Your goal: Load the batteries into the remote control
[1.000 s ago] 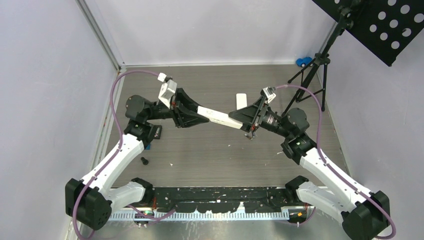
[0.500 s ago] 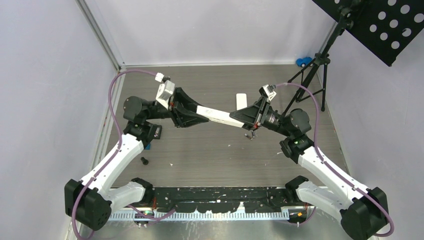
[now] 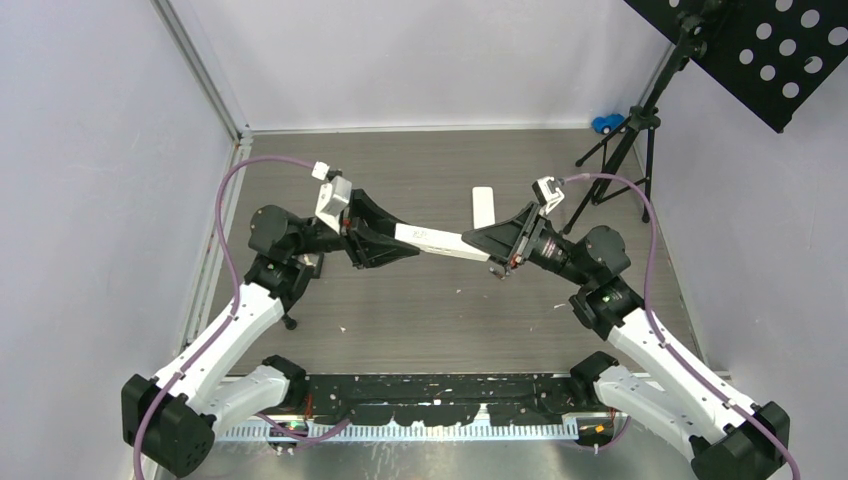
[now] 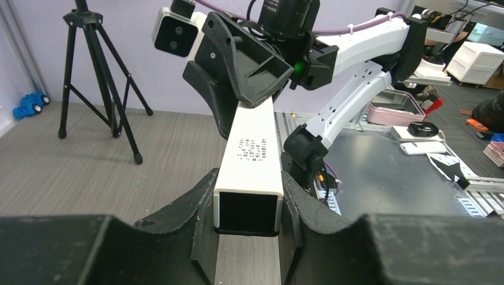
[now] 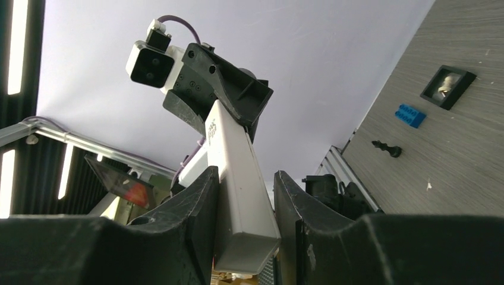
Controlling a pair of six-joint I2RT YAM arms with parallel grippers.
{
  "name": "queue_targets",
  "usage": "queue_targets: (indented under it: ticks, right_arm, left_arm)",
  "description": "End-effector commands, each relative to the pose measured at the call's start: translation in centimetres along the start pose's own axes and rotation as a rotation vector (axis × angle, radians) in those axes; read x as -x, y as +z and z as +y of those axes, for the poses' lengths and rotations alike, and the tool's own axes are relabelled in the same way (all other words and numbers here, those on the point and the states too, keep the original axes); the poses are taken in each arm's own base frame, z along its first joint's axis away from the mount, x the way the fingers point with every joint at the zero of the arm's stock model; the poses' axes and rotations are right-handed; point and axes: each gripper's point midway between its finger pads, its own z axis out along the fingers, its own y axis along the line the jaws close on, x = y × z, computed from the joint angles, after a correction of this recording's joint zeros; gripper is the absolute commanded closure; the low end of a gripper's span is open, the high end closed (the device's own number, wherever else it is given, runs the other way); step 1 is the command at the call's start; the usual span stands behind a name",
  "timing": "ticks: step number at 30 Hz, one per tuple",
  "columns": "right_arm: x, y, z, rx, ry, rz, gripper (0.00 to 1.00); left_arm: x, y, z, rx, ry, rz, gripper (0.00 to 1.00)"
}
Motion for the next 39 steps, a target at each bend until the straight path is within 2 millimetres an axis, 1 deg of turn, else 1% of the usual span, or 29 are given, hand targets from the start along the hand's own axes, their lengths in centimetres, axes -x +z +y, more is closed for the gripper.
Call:
queue_targets:
  ticks: [1,8,10,14,18,20,25,29,32,36,39]
  right_arm:
    - [0.1,-0.5,-3.4,-0.142,-0.096,0.004,0.75]
    - [-0.2,-0.7,-4.1,-0.144,-0.098,0.007,0.75]
    - [-0.3,-0.7,-3.9,-0.116,-0.094,0.001,0.76]
    - [-0.1,-0.8,-3.1,-0.054,-0.087,-0.022,0.83]
    - [0.1,-1.0,-1.9,0.006,-0.083,-0.043,0.84]
    - [0.3,-1.1,-1.9,0.005,-0.080,-0.058,0.83]
    - [0.6,-1.7,-2.6,-0.010,-0.076,-0.090,0.76]
    - [0.8,-1.9,-3.0,-0.023,-0.064,-0.098,0.75]
    - [1.1,-2.0,-3.3,-0.046,-0.053,-0.114,0.65]
    - [1.7,-2.2,-3.9,-0.116,-0.042,-0.137,0.48]
    - [1.8,-2.3,-3.6,-0.144,-0.039,-0.133,0.42]
  left_arm:
    - [4.3,-0.9,1.8,0.147,0.154,-0.126,1.00]
    - [4.8,-0.9,1.9,0.162,0.146,-0.141,1.00]
    - [5.2,-0.9,1.9,0.169,0.128,-0.154,1.00]
    - [6.5,-0.9,1.9,0.196,0.072,-0.195,1.00]
    - [7.0,-0.9,2.1,0.212,0.053,-0.212,1.00]
    - [7.2,-1.1,2.4,0.230,0.052,-0.221,1.00]
    - [7.4,-1.4,2.9,0.256,0.052,-0.227,1.00]
    - [7.3,-1.4,3.0,0.252,0.055,-0.220,1.00]
    - [7.0,-1.5,3.0,0.243,0.069,-0.202,1.00]
    - [5.9,-1.3,2.7,0.200,0.085,-0.139,1.00]
    - [5.1,-1.1,2.9,0.176,0.072,-0.113,1.00]
